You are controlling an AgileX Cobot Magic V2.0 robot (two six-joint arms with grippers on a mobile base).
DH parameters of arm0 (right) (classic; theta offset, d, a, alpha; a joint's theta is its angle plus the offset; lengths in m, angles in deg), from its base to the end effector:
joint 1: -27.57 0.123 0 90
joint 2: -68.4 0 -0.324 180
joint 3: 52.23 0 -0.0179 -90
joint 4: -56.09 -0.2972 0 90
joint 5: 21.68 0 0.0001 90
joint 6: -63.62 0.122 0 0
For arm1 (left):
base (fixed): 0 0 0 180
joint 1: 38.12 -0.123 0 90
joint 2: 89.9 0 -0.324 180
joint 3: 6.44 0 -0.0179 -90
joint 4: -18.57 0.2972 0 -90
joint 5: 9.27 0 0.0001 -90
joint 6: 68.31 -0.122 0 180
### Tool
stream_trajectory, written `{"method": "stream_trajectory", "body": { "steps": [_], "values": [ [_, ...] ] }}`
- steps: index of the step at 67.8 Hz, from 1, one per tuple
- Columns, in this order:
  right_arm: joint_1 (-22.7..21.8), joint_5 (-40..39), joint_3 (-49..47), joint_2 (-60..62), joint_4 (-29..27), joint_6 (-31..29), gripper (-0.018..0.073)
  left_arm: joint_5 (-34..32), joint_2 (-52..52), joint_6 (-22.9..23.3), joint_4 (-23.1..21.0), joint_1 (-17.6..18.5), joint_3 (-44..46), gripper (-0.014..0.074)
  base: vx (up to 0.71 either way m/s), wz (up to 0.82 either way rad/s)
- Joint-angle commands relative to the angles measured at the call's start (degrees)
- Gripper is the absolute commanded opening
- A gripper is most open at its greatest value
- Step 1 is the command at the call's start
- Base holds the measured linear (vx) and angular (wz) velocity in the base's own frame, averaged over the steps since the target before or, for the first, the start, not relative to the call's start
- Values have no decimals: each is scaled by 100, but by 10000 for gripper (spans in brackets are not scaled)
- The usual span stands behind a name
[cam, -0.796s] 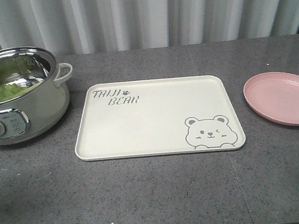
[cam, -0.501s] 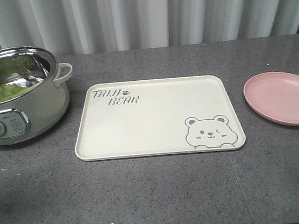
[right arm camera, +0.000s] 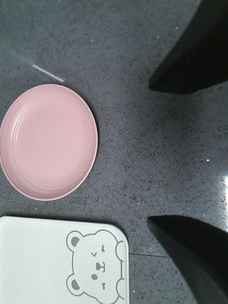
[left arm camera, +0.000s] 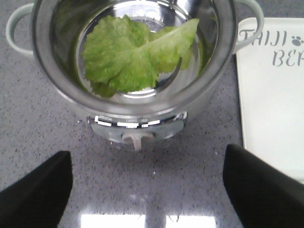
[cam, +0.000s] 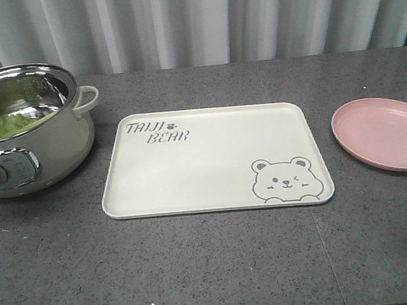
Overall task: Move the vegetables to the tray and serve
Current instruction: 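Reach the left gripper down into the pot onto the lettuce leaf, then close the left gripper on the lettuce leaf and lift it out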
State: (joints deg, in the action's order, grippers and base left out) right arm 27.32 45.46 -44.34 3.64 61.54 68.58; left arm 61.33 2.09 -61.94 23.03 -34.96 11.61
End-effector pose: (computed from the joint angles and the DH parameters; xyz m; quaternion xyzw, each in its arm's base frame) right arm 0.2187 -0.0116 0.4290 0.0403 0.9371 -0.0333 0.3450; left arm 0.3624 -0.0110 0.4471 -0.0255 0.9514 0.0135 0.3065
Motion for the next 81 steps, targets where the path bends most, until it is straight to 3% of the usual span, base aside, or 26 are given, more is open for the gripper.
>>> {"method": "stream_trajectory", "body": {
  "steps": [1,12,25,37,55,81],
  "values": [
    [-37,-306,-178,50,85,-32,530,33,521,-15,0,-10,897,597,0,0],
    [-37,-306,-178,50,85,-32,530,162,1567,-9,5,-10,2030,593,0,0],
    [-37,-301,-178,50,85,-32,530,162,2408,80,60,-18,2713,593,0,0],
    [-37,-301,-178,50,85,-32,530,162,2875,306,348,-91,2783,593,0,0],
    [-37,-306,-178,50,85,-32,530,141,3355,454,241,-366,2783,593,0,0],
    [-37,-306,-178,50,79,-32,530,-12,3738,449,20,-427,2783,593,0,0]
  ]
}}
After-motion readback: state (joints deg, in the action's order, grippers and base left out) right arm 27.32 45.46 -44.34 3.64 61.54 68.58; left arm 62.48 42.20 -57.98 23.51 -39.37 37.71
